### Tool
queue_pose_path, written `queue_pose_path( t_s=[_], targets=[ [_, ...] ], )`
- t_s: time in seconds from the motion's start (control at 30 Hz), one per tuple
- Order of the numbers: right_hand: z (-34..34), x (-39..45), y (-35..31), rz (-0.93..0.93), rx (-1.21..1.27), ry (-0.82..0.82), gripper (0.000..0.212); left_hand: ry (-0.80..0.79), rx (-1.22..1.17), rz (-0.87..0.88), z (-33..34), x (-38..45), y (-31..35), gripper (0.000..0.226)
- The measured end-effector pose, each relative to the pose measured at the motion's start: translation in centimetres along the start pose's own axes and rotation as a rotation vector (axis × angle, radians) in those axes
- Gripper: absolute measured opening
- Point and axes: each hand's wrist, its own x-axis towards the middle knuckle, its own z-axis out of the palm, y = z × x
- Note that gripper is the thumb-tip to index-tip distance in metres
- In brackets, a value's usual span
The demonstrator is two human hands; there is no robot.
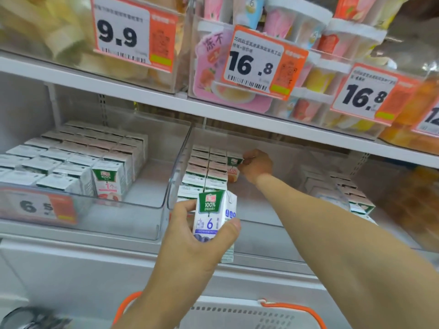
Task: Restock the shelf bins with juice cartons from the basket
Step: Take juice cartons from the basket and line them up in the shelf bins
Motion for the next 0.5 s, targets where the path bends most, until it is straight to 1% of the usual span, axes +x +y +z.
queue_pose_path(
  t_s=[0.1,0.17,0.2,0.23,0.3,0.33,0.4,0.47,0.5],
  targets=[
    [-0.9,-0.4,0.3,0.059,0.056,-0.092,0.030,0.009,0.007,0.023,0.5,0.2,-0.2,0.053],
    [-2.1,-1.2,0.1,0.085,0.041,-0.147,0.034,0.030,0.005,0.041,1.1,0.6,-0.2,0.049],
    [-3.1,-1.9,-0.1,0.094,0.075,-0.148,0.031,0.032,-0.001,0.050,1.5,0.8,-0.3,0.047],
    [-4.2,-3.0,-0.5,0.100,0.164,-0.154,0.022,0.026,-0.005,0.058,2.0,0.9,-0.3,0.046],
    [-6.7,-6.1,-1.4,0.116,0.423,-0.228,0.003,0.001,0.025,0.089,3.0,0.9,-0.4,0.047],
    [-8.2,-8.0,-1.8,0.107,0.519,-0.294,0.005,-0.007,0.055,0.122,3.5,0.9,-0.5,0.048],
    [-11.3,-11.6,-1.9,0.060,0.622,-0.449,0.026,-0.021,0.156,0.220,4.4,0.8,-0.8,0.051],
    [-14.4,-14.8,-1.6,-0.015,0.628,-0.587,0.041,-0.043,0.252,0.302,5.4,0.5,-1.0,0.055],
    [-15.8,-16.2,-1.3,-0.062,0.579,-0.626,0.043,-0.055,0.271,0.327,6.0,0.2,-1.2,0.058]
  ],
)
